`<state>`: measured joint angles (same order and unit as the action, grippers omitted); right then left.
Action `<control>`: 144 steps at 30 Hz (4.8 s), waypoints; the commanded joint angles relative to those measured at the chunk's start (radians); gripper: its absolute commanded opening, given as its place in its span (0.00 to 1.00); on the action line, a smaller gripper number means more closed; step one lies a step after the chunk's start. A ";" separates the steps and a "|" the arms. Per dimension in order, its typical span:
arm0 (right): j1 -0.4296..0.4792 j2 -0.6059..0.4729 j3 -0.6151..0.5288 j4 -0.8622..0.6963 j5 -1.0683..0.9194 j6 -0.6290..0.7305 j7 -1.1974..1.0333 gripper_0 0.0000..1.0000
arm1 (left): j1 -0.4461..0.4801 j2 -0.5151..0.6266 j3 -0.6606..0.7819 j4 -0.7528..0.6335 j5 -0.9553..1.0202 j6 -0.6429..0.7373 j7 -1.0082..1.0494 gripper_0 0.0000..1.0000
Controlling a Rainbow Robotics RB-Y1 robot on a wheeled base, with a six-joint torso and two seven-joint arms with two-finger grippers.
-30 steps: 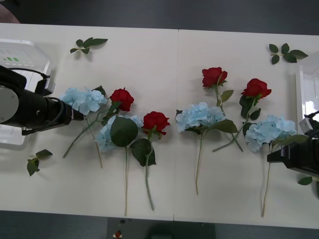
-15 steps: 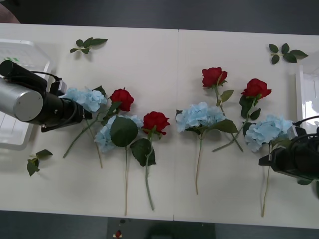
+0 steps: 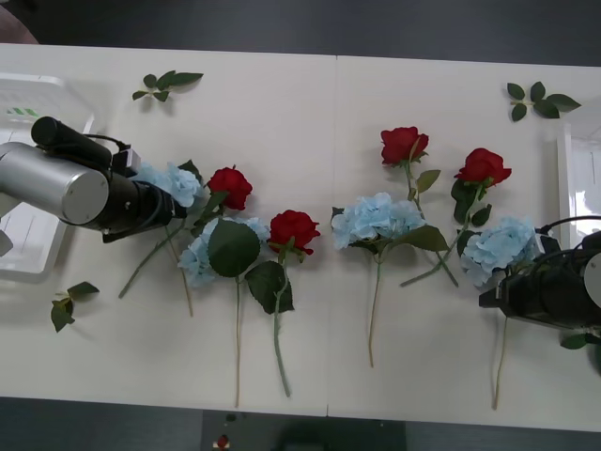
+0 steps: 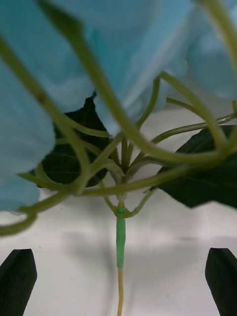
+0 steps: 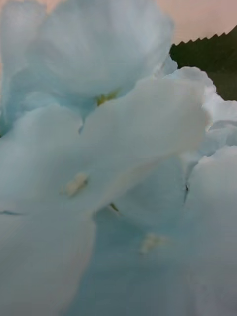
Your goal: Put the red flowers into the right box and the blue flowers into the left box
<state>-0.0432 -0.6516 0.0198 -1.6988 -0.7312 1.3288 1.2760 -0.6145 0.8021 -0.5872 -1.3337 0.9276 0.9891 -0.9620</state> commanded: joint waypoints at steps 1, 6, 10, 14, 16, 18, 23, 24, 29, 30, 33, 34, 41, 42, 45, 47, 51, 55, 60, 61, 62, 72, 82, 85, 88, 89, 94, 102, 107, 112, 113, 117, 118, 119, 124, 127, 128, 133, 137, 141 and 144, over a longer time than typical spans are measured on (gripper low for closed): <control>-0.004 0.003 -0.001 -0.015 0.004 -0.006 0.034 1.00 | -0.025 0.011 0.013 -0.012 -0.015 -0.006 0.039 1.00; -0.003 0.026 -0.001 -0.005 0.012 -0.005 0.049 1.00 | -0.025 0.011 0.013 -0.012 -0.029 -0.006 0.037 0.42; -0.003 0.029 -0.001 -0.005 0.015 -0.003 0.051 1.00 | -0.025 0.011 0.013 -0.012 -0.032 -0.004 0.039 0.17; 0.002 0.032 0.000 0.002 0.021 -0.003 0.052 1.00 | -0.025 0.011 0.017 -0.019 -0.064 -0.004 0.040 0.05; 0.003 0.032 0.000 0.002 0.022 -0.002 0.054 1.00 | -0.025 0.011 0.021 -0.021 -0.078 -0.004 0.042 0.01; 0.008 0.035 -0.001 0.004 0.024 -0.002 0.055 1.00 | -0.025 0.012 0.030 -0.021 -0.084 -0.004 0.040 0.00; 0.014 0.038 -0.001 0.004 0.032 -0.002 0.055 1.00 | -0.025 0.032 0.050 -0.045 -0.095 -0.004 0.031 0.00; 0.014 0.038 0.000 0.004 0.033 -0.002 0.055 1.00 | -0.024 0.043 0.052 -0.056 -0.096 -0.004 0.028 0.00; 0.020 0.044 0.000 0.004 0.039 -0.003 0.055 0.74 | -0.024 0.108 0.063 -0.137 -0.104 0.026 0.028 0.00; 0.020 0.047 0.000 0.005 0.041 -0.002 0.055 0.57 | -0.024 0.124 0.069 -0.164 -0.104 0.040 0.026 0.00; 0.022 0.058 -0.001 0.004 0.044 -0.002 0.052 0.14 | -0.024 0.167 0.078 -0.231 -0.104 0.072 0.026 0.00; 0.020 0.058 0.000 0.004 0.045 -0.002 0.052 0.10 | -0.024 0.175 0.079 -0.246 -0.104 0.077 0.025 0.00; 0.026 0.072 -0.001 0.004 0.065 -0.002 0.049 0.00 | -0.021 0.285 0.093 -0.372 -0.108 0.094 0.023 0.00; 0.026 0.073 0.000 0.004 0.067 -0.002 0.049 0.00 | -0.022 0.301 0.096 -0.383 -0.108 0.094 0.023 0.00; 0.026 0.073 -0.001 0.004 0.073 0.003 0.049 0.00 | -0.022 0.351 0.104 -0.412 -0.107 0.094 0.016 0.00; 0.026 0.072 -0.001 0.004 0.076 0.006 0.049 0.00 | -0.021 0.388 0.109 -0.426 -0.104 0.094 0.008 0.00; 0.026 0.063 -0.003 0.004 0.070 0.013 0.054 0.00 | -0.022 0.463 0.115 -0.450 -0.099 0.094 -0.004 0.00; 0.026 0.030 -0.015 -0.054 0.053 0.032 0.059 0.00 | -0.021 0.523 0.139 -0.460 -0.064 0.094 -0.018 0.00; 0.026 -0.002 -0.083 -0.166 -0.010 0.109 0.075 0.00 | -0.021 0.532 0.207 -0.417 -0.055 0.145 -0.032 0.00; 0.026 -0.006 -0.107 -0.196 -0.031 0.130 0.083 0.00 | -0.021 0.529 0.224 -0.398 -0.055 0.157 -0.035 0.00; 0.026 -0.008 -0.126 -0.217 -0.048 0.145 0.091 0.00 | -0.021 0.528 0.234 -0.381 -0.055 0.161 -0.038 0.00; 0.009 -0.006 -0.360 -0.306 -0.445 0.221 0.352 0.00 | -0.021 0.508 0.270 -0.168 -0.136 0.117 -0.066 0.00; -0.112 0.013 -0.388 -0.216 -0.849 0.234 0.442 0.00 | -0.021 0.424 0.267 0.096 -0.154 -0.072 -0.196 0.00; -0.182 0.044 -0.388 -0.150 -0.924 0.288 0.442 0.00 | -0.021 0.408 0.267 0.139 -0.162 -0.099 -0.208 0.00; -0.242 0.075 -0.388 -0.099 -0.978 0.331 0.440 0.00 | -0.021 0.393 0.267 0.160 -0.165 -0.118 -0.219 0.01; -0.259 0.082 -0.388 -0.088 -0.999 0.337 0.442 0.00 | -0.021 0.390 0.267 0.165 -0.167 -0.124 -0.221 0.06; -0.328 0.101 -0.366 -0.085 -1.073 0.337 0.444 0.00 | -0.021 0.387 0.267 0.166 -0.173 -0.144 -0.228 0.80; -0.451 0.156 -0.362 -0.114 -1.108 0.339 0.482 0.00 | 0.009 0.387 0.268 0.156 -0.142 -0.211 -0.242 1.00; -0.515 0.205 -0.356 -0.128 -1.108 0.337 0.500 0.00 | 0.075 0.396 0.337 0.042 0.004 -0.254 -0.236 1.00; -0.546 0.242 -0.320 -0.130 -1.108 0.305 0.513 0.00 | 0.197 0.397 0.494 -0.191 0.134 -0.201 -0.219 1.00; -0.547 0.247 -0.308 -0.131 -1.108 0.290 0.516 0.00 | 0.225 0.397 0.527 -0.243 0.158 -0.187 -0.216 1.00; -0.558 0.260 -0.244 -0.148 -1.108 0.202 0.523 0.00 | 0.355 0.362 0.678 -0.466 0.264 -0.124 -0.201 1.00; -0.564 0.263 -0.232 -0.148 -1.108 0.185 0.523 0.00 | 0.380 0.345 0.707 -0.504 0.280 -0.118 -0.198 1.00; -0.569 0.268 -0.215 -0.148 -1.107 0.164 0.525 0.00 | 0.412 0.321 0.738 -0.556 0.303 -0.118 -0.193 1.00; -0.592 0.276 -0.152 -0.148 -1.102 0.081 0.529 0.00 | 0.470 0.212 0.782 -0.719 0.389 -0.118 -0.182 1.00; -0.606 0.279 -0.121 -0.148 -1.102 0.033 0.531 0.00 | 0.473 0.135 0.779 -0.789 0.471 -0.116 -0.179 1.00; -0.610 0.280 -0.118 -0.148 -1.102 0.029 0.531 0.00 | 0.473 0.121 0.777 -0.800 0.493 -0.118 -0.179 1.00; -0.635 0.305 -0.112 -0.147 -1.087 0.012 0.517 0.00 | 0.473 0.037 0.777 -0.932 0.571 -0.040 -0.184 1.00; -0.641 0.306 -0.112 -0.147 -1.074 0.012 0.513 0.00 | 0.472 -0.004 0.777 -1.029 0.609 0.022 -0.178 1.00; -0.641 0.306 -0.112 -0.147 -1.074 0.012 0.513 0.00 | 0.470 -0.037 0.773 -1.090 0.685 0.025 -0.175 1.00; -0.641 0.306 -0.112 -0.147 -1.074 0.012 0.513 0.00 | 0.443 -0.061 0.728 -1.131 0.669 0.028 -0.175 1.00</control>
<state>-0.6574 -0.3445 -0.0856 -1.8140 -1.8024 1.3461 1.7637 -0.1236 0.7539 0.1743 -2.4150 1.6073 1.0106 -1.1625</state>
